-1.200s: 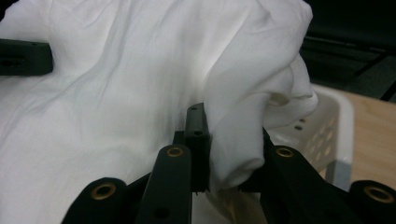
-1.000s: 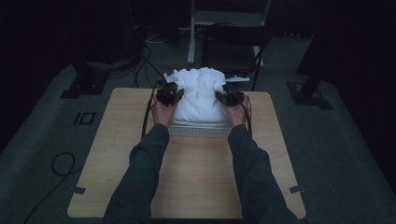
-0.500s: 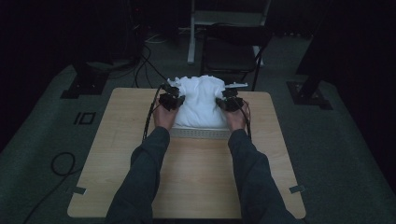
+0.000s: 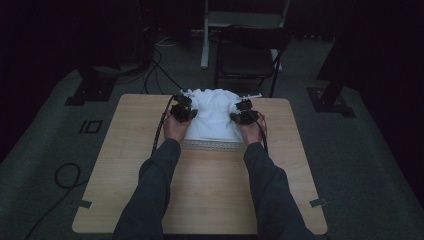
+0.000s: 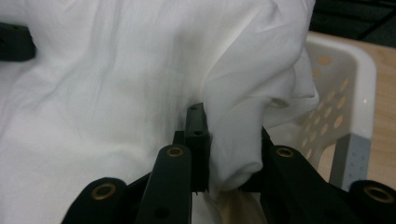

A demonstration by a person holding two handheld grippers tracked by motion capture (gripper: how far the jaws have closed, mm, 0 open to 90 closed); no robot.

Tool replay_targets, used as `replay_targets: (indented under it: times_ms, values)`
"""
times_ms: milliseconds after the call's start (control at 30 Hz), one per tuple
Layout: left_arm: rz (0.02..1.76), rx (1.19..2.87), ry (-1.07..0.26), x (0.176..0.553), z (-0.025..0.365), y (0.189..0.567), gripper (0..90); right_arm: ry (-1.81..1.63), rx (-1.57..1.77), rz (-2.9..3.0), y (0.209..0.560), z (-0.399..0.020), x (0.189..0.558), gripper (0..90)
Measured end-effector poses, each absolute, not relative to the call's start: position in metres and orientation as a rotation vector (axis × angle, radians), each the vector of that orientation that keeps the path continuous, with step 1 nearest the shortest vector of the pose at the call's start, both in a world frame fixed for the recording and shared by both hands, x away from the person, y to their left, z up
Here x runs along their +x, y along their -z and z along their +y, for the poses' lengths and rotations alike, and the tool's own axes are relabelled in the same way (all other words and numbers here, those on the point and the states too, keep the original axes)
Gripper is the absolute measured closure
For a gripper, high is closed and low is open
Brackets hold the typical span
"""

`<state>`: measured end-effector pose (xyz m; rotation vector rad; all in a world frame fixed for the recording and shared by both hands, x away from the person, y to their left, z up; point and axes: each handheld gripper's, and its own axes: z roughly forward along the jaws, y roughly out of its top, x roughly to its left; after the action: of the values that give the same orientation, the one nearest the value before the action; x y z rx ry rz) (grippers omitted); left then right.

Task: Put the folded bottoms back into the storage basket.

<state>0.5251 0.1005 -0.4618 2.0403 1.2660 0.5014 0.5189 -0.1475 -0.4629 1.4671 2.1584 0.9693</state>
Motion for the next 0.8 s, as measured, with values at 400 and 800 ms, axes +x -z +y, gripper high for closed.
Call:
replay_targets:
  times_ms: [400, 800]
  values:
    - [1.325, 2.065, -0.474, 0.523, 0.1, 0.471, 73.5, -0.813, 1.546, 2.246, 0.479, -0.144, 0.522, 78.1]
    - [1.303, 1.927, -0.657, 0.525, 0.101, 0.446, 69.1, -1.067, 1.548, 2.052, 0.455, -0.154, 0.531, 49.4]
